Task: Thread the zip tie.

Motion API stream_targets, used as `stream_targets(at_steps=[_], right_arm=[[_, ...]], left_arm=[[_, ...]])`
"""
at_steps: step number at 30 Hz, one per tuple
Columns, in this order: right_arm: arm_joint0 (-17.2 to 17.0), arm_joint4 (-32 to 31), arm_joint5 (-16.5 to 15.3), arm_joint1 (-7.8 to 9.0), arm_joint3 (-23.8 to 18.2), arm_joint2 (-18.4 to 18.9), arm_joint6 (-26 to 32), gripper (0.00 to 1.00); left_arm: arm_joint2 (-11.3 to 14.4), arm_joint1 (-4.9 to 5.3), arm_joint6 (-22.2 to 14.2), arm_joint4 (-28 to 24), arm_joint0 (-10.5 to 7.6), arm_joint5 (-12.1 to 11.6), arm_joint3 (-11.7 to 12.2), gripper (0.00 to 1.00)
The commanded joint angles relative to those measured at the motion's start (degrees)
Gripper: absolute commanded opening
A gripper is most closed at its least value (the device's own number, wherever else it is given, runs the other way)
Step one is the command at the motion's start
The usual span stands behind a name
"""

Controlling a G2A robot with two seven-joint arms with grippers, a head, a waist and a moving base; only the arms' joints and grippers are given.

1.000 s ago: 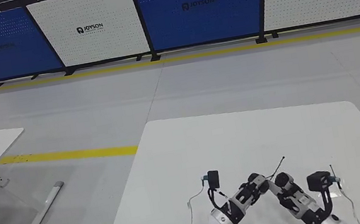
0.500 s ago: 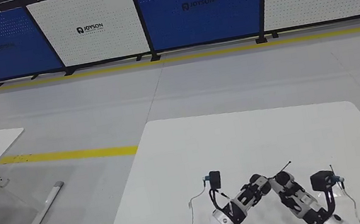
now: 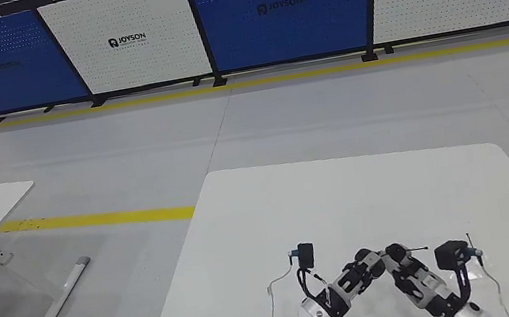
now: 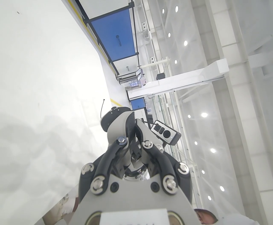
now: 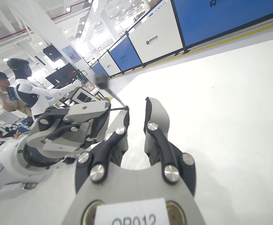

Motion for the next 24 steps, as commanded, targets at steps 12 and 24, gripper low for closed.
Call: stream_targets(at_steps=[12,24], right_arm=[[0.18,-0.54,0.00,0.27,0.14,-0.62,-0.35,0.18],[0.15,-0.36,0.00,0.64,0.03,-0.79,-0.55,0.00]], left_arm=[[-0.19,-0.04,-0.35,-0.56,0.26,-0.44,0.09,0.00],[-0.03,-0.13,-0.33,-0.26,0.16,-0.27,0.31,0.00]])
